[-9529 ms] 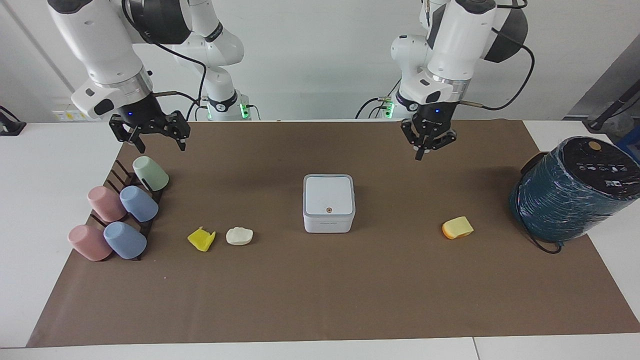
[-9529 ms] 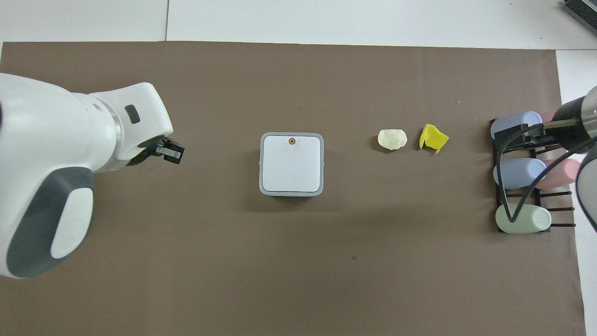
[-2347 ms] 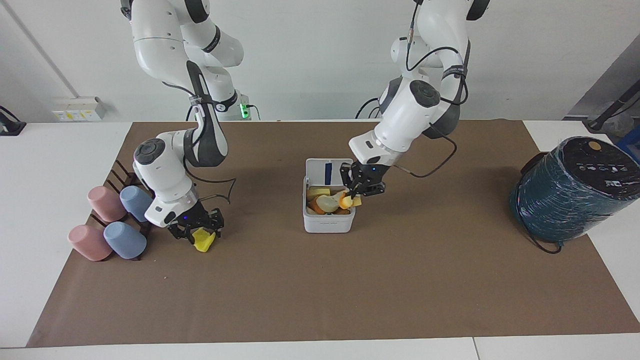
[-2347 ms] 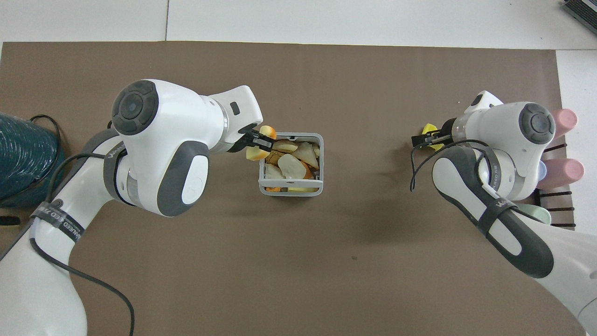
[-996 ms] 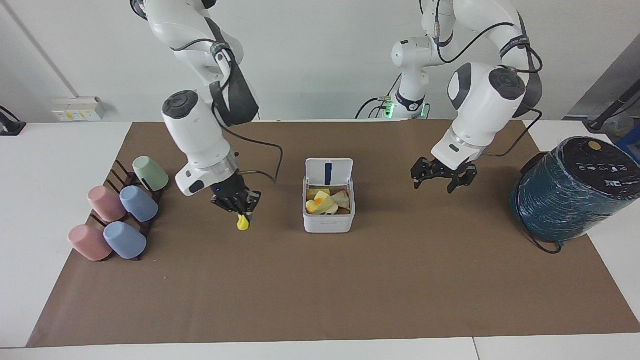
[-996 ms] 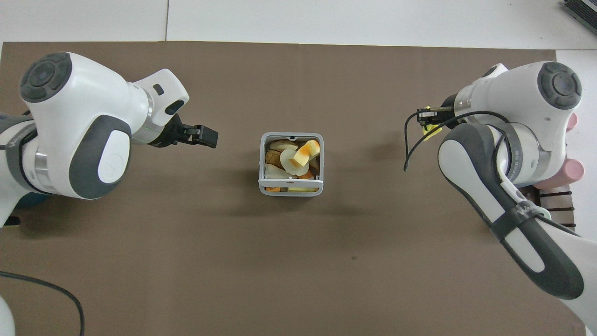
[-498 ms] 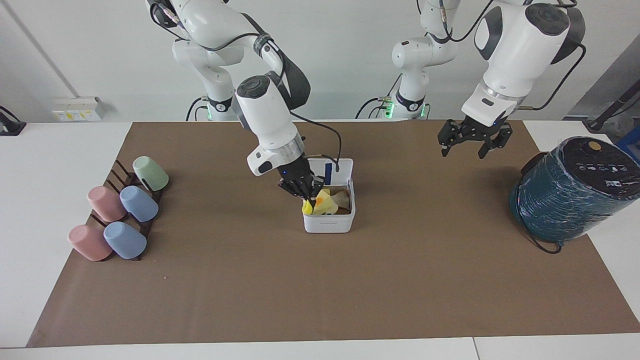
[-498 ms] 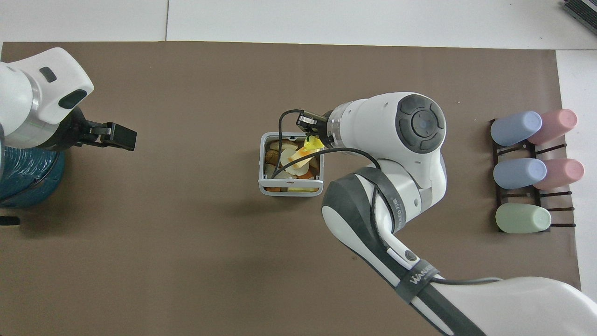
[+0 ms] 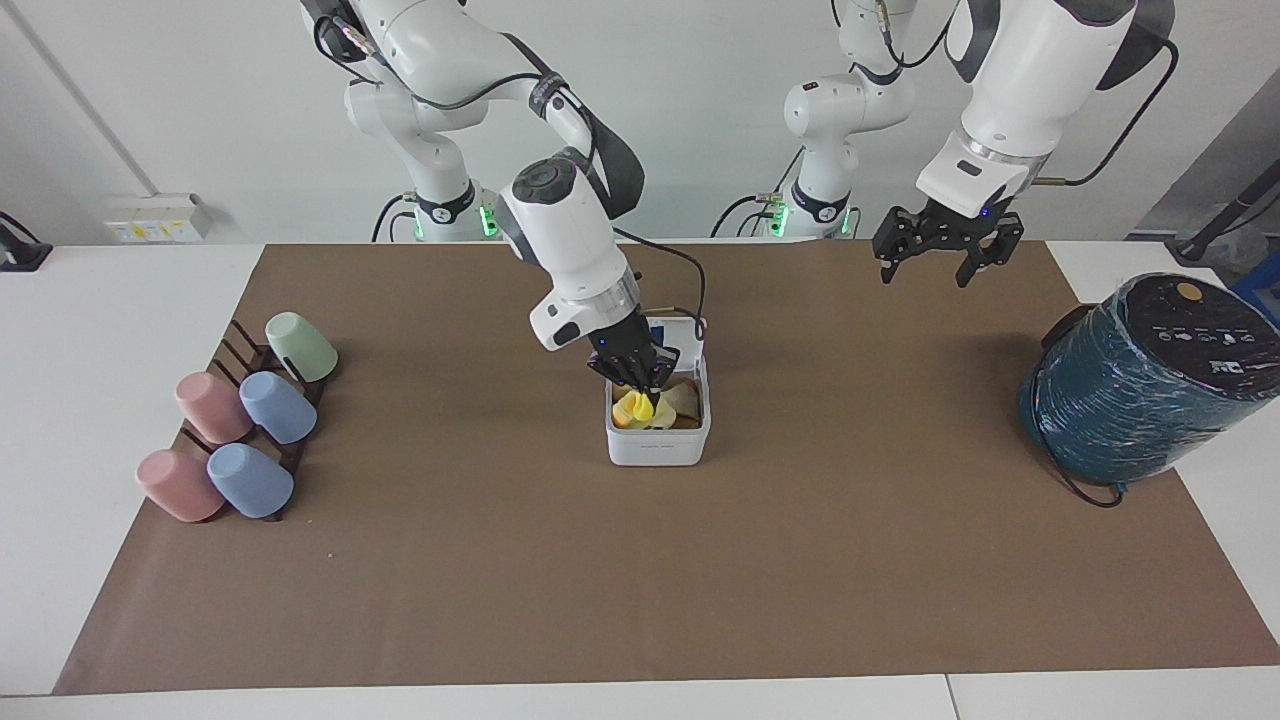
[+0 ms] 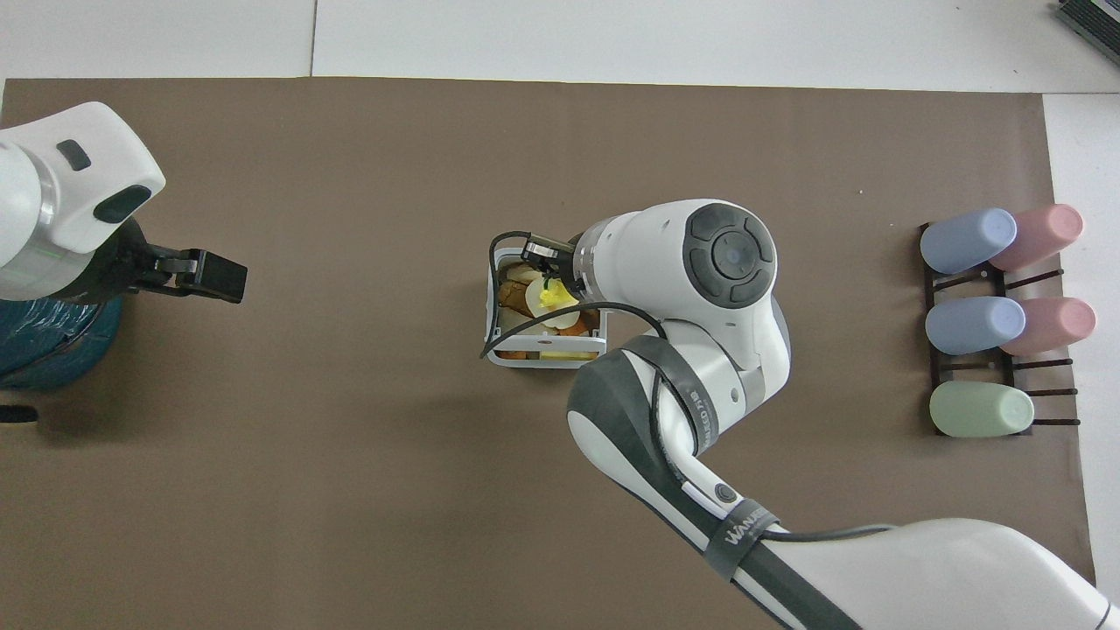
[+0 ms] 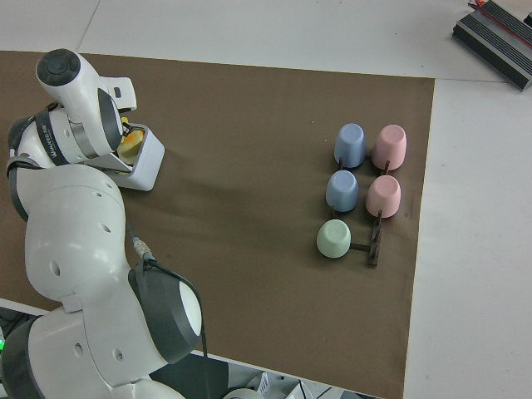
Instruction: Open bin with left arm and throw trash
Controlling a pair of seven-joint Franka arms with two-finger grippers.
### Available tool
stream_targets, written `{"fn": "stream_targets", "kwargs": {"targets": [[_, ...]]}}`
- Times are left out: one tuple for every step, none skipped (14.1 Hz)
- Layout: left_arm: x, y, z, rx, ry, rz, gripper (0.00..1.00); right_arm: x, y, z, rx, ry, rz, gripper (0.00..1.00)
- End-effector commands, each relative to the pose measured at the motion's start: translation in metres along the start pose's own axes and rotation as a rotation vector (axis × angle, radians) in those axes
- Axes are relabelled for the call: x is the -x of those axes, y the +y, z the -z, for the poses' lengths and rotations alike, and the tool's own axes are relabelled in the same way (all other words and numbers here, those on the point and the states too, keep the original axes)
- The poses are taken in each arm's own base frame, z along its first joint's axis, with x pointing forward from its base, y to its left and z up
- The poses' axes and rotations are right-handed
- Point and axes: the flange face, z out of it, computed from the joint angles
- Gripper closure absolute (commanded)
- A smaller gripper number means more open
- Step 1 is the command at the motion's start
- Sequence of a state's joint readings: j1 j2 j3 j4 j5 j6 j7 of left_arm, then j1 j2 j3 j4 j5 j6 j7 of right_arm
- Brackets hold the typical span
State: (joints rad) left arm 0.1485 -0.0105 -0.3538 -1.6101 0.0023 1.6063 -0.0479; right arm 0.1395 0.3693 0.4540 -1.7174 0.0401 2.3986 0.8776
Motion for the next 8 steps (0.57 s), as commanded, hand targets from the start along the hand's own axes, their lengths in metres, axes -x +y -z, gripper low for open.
{"fn": "stream_targets", "kwargs": {"targets": [[-0.002, -0.005, 0.004, -0.022, 0.038, 0.007, 0.00, 0.004, -0.001, -0.006, -0.016, 0.009, -0.025, 0.96], [-0.003, -0.009, 0.004, -0.020, 0.043, 0.012, 0.00, 0.004, 0.000, -0.012, -0.016, 0.004, -0.027, 0.94], [-0.001, -0.013, 0.007, -0.019, 0.043, 0.017, 0.00, 0.003, -0.001, -0.015, -0.034, 0.015, -0.029, 0.88], [-0.001, -0.023, 0.007, -0.017, 0.039, 0.023, 0.00, 0.003, 0.000, -0.016, -0.037, 0.018, -0.027, 0.76], [-0.001, -0.031, 0.007, -0.012, 0.037, 0.014, 0.00, 0.004, 0.000, -0.016, -0.039, 0.019, -0.027, 0.66], [-0.001, -0.040, 0.007, -0.010, 0.035, 0.002, 0.00, 0.011, -0.004, -0.019, -0.038, 0.014, -0.016, 0.42], [-0.001, -0.057, 0.006, -0.011, 0.025, 0.003, 0.00, 0.015, -0.007, -0.020, -0.037, 0.010, -0.010, 0.17], [0.000, -0.061, 0.007, -0.012, 0.016, -0.012, 0.00, 0.015, -0.006, -0.020, -0.036, 0.011, -0.010, 0.00]]}}
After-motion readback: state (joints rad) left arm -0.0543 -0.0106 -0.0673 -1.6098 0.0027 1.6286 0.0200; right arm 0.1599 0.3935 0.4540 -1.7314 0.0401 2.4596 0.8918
